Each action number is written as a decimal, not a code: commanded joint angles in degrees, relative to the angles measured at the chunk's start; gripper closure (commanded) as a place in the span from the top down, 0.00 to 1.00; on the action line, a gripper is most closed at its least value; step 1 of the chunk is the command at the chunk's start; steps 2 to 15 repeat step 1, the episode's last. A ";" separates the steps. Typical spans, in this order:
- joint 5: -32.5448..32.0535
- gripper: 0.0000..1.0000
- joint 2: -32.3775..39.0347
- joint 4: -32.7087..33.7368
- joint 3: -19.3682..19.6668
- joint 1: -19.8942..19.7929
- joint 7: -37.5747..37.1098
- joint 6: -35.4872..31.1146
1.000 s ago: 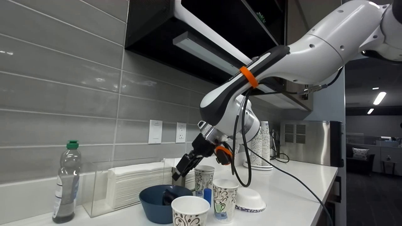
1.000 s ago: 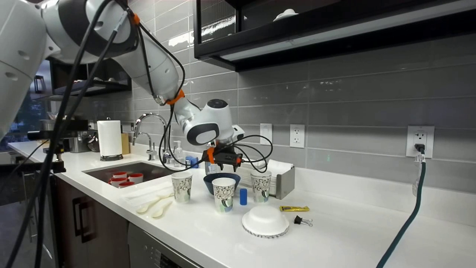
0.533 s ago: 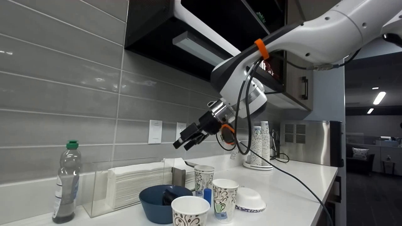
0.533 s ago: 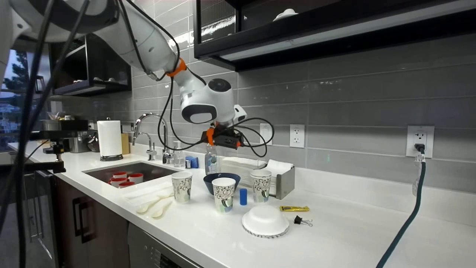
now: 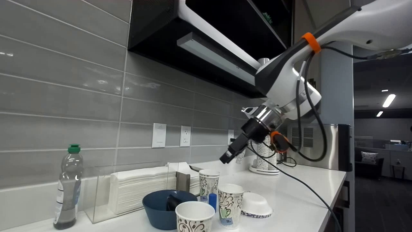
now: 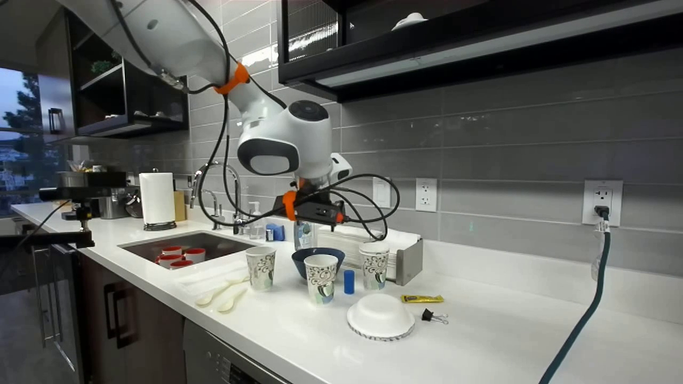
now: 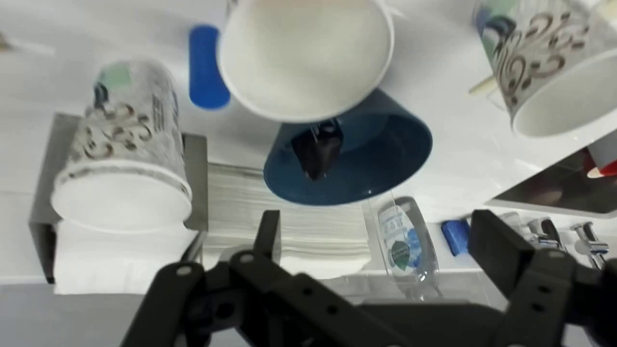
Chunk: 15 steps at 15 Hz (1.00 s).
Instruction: Pick the black round object and place it in the blue bowl
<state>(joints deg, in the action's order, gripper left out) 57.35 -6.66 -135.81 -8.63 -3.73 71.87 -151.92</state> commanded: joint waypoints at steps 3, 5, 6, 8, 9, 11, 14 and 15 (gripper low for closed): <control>0.84 1.00 -2.29 -3.10 0.23 -0.02 1.82 -1.20; 0.84 1.00 -2.29 -3.10 0.23 -0.02 1.82 -1.20; 0.84 1.00 -2.29 -3.10 0.23 -0.02 1.82 -1.20; 0.84 1.00 -2.29 -3.10 0.23 -0.02 1.82 -1.20; 0.84 1.00 -2.29 -3.10 0.23 -0.02 1.82 -1.20; 0.84 1.00 -2.29 -3.10 0.23 -0.02 1.82 -1.20; 0.84 1.00 -2.29 -3.10 0.23 -0.02 1.82 -1.20; 0.84 1.00 -2.29 -3.10 0.23 -0.02 1.82 -1.20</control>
